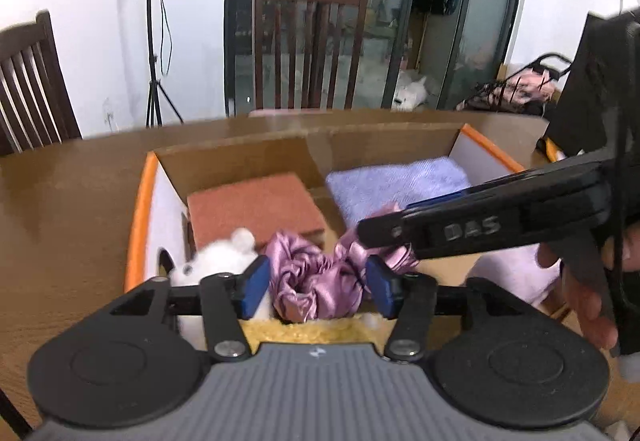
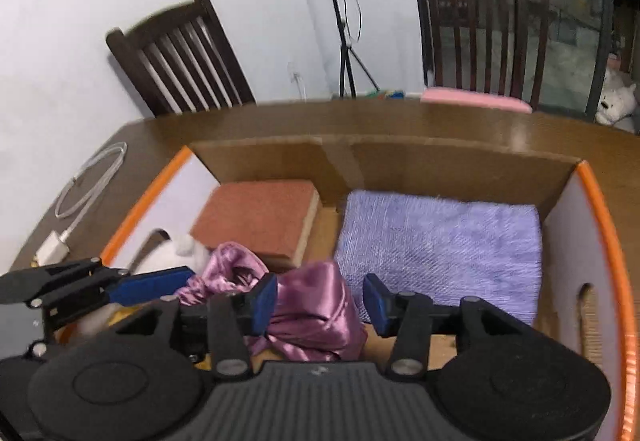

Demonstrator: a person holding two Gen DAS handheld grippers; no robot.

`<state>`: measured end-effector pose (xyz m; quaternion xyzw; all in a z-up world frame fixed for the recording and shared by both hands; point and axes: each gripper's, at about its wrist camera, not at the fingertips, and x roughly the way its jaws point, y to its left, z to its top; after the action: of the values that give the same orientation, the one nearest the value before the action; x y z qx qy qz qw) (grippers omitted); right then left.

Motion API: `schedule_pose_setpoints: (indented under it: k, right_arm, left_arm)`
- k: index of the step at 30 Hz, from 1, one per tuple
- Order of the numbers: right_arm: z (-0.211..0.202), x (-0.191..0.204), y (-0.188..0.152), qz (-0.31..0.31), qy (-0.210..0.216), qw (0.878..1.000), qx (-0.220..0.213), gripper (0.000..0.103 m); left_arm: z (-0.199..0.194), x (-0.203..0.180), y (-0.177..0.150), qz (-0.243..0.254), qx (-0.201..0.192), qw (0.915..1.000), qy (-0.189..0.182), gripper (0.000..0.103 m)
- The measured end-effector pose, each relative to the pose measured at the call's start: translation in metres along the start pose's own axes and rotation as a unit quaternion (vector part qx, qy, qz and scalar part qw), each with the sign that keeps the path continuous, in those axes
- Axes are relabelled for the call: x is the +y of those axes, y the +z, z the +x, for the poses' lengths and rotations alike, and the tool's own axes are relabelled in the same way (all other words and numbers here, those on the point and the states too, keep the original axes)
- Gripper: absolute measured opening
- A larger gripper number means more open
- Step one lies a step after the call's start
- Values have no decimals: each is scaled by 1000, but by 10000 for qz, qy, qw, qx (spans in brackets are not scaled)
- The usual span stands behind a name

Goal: Organize soft objects
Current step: 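Open both grippers to release the bow in the box, then withdraw both grippers toward the white round sponge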

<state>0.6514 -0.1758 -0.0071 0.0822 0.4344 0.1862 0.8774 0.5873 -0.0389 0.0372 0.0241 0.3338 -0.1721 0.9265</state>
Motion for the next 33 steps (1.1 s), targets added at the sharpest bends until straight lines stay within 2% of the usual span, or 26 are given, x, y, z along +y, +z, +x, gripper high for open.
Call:
schedule_pose_setpoints:
  k: [4,6,9,12,14,16,18,25,29,33]
  right_arm:
    - [-55,1,2,-55,-20,9990,-443,53]
    - [-91,-1,1,-129,-77,9977,-667,59]
    - [-144,-8,-7,-144,-234,9950,-963,70]
    - [-195,-14,-26,-272,-467,9911,-1214,73]
    - [-222,-15,-38,-333,-617,9877,-1399,76]
    - [-242,-14,-50,-316,-647,9852,-1554,77]
    - [-256,-13,-63,-299,-596,9840,-1653,77]
    - [-292,9,-125,-664,-669,9720,-2154,78]
    - [-302,16,-172,-648,-560,9684,-2342,79]
    - [-306,21,-221,-583,-656,9670,-2391,79]
  left_arm:
    - [-46,-2,11,-29,-335,9994,64,61]
    - [-76,-3,17,-115,-516,9986,56,69]
    - [-120,-7,19,-118,-787,9968,102,74]
    - [-164,-17,12,-46,-1088,9938,238,83]
    - [-185,-26,8,-46,-1262,9916,298,85]
    - [-200,-38,2,-109,-1365,9900,348,87]
    - [-213,-47,-5,-173,-1506,9873,482,96]
    - [-258,-83,-63,-116,-2070,9740,912,98]
    - [-273,-95,-107,-152,-2223,9698,990,99]
    - [-285,-106,-154,-310,-2226,9689,1035,100]
